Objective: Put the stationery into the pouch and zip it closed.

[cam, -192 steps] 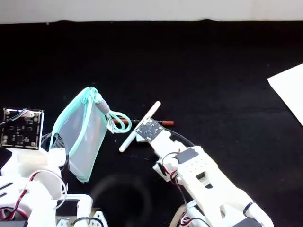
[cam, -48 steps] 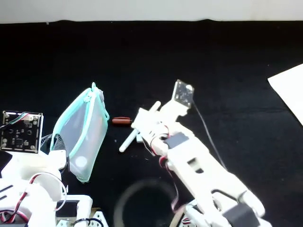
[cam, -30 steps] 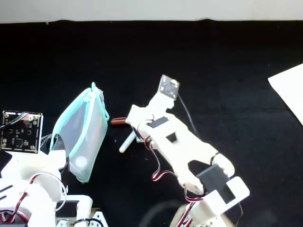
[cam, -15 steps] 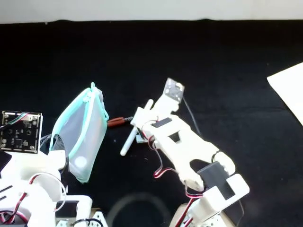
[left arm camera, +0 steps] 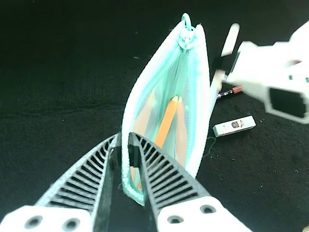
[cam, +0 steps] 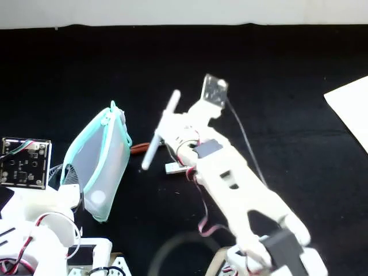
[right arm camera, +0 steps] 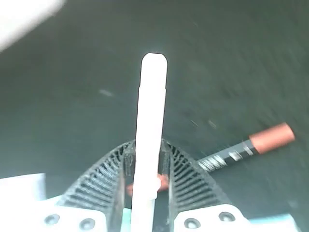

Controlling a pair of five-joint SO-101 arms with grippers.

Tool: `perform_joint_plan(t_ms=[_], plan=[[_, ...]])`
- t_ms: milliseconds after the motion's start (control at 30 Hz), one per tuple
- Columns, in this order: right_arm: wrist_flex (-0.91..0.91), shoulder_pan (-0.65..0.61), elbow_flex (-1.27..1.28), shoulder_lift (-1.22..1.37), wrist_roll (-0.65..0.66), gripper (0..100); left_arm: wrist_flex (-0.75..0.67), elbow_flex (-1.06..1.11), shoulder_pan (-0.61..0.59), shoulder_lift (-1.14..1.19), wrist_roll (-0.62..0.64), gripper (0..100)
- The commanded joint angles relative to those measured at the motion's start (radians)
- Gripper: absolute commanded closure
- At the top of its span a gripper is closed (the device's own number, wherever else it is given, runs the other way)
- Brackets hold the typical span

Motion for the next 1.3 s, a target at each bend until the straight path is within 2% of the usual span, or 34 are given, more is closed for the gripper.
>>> perform_joint_plan(t_ms=[0, 167, 333, 533, 900, 1067, 1267], plan=[[-0.012, -0.004, -0.002, -0.177, 0.098, 99.3, 0.018, 0.205, -0.012, 0.005, 0.008, 99], [0.025, -0.005, -0.030, -0.300, 0.232, 99.3, 0.005, 0.206, -0.012, -0.094, 0.008, 99], [0.028, -0.010, -0.163, -0.351, 0.354, 99.3, 0.012, 0.208, -0.010, -0.194, 0.008, 99], [0.131, -0.071, -0.392, -0.394, 0.423, 99.3, 0.014, 0.209, -0.013, -0.228, 0.009, 99], [0.300, -0.186, -0.702, -0.410, 0.431, 99.3, 0.014, 0.209, -0.018, -0.226, 0.009, 99], [0.357, -0.294, -0.694, -0.401, 0.431, 99.3, 0.014, 0.209, -0.018, -0.226, 0.009, 99], [0.317, -0.340, -0.562, -0.400, 0.431, 99.3, 0.014, 0.209, -0.018, -0.226, 0.009, 99]])
